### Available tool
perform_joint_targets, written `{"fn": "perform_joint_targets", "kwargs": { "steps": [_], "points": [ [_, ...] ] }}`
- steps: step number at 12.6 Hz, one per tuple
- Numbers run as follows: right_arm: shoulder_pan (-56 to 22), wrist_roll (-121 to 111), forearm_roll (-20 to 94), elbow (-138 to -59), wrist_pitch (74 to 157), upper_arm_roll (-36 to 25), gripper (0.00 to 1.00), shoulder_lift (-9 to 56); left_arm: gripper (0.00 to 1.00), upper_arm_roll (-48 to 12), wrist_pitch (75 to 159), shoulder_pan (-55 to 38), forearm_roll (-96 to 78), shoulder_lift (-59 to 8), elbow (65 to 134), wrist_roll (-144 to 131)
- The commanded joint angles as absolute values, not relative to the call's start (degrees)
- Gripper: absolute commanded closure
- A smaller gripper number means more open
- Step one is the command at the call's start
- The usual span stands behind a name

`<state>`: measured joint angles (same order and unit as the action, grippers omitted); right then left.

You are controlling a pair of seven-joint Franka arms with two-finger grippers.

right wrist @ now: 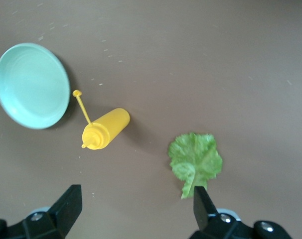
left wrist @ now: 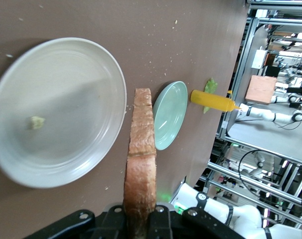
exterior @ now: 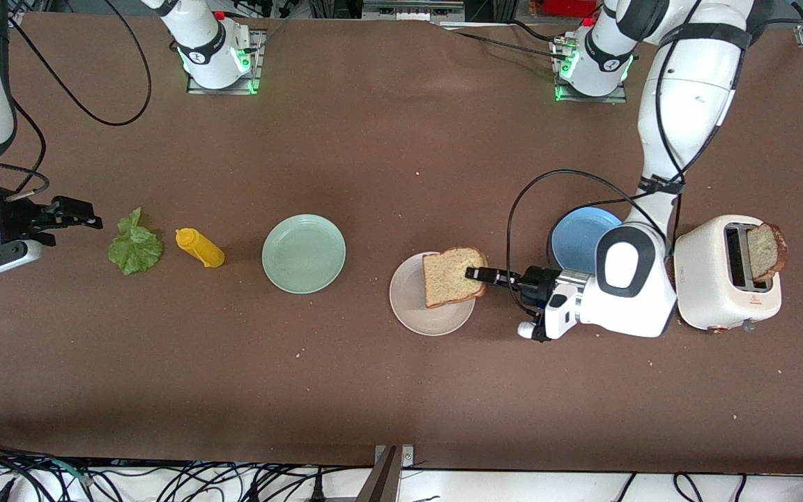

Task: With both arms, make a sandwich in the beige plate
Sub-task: 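Place the toast slice on the beige plate with the left gripper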

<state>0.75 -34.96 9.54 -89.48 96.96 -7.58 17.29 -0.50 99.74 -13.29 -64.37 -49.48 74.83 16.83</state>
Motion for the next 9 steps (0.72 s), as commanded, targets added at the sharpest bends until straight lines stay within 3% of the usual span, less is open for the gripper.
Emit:
{"fn": "perform_joint_targets", "kwargs": {
  "steps": [1, 8, 9],
  "points": [
    [2.54, -47.86, 13.00, -90.96, 97.56, -7.29, 0.01, 18.19, 1.00, 0.26, 100.36, -14.49, -67.50, -52.47, 73.30, 17.84],
    [4.56, -76.25, 24.76, -99.39, 101.95, -7.29, 0.01, 18.54, 0.97, 0.35, 108.53, -18.28, -67.33, -53.17, 74.09, 17.75],
    [5.01, -80.73, 26.96, -100.54, 103.00, -7.29, 0.01, 19.15, 0.49, 0.61, 111.24, -19.24, -67.06, -53.00, 75.22, 17.14]
  ]
}}
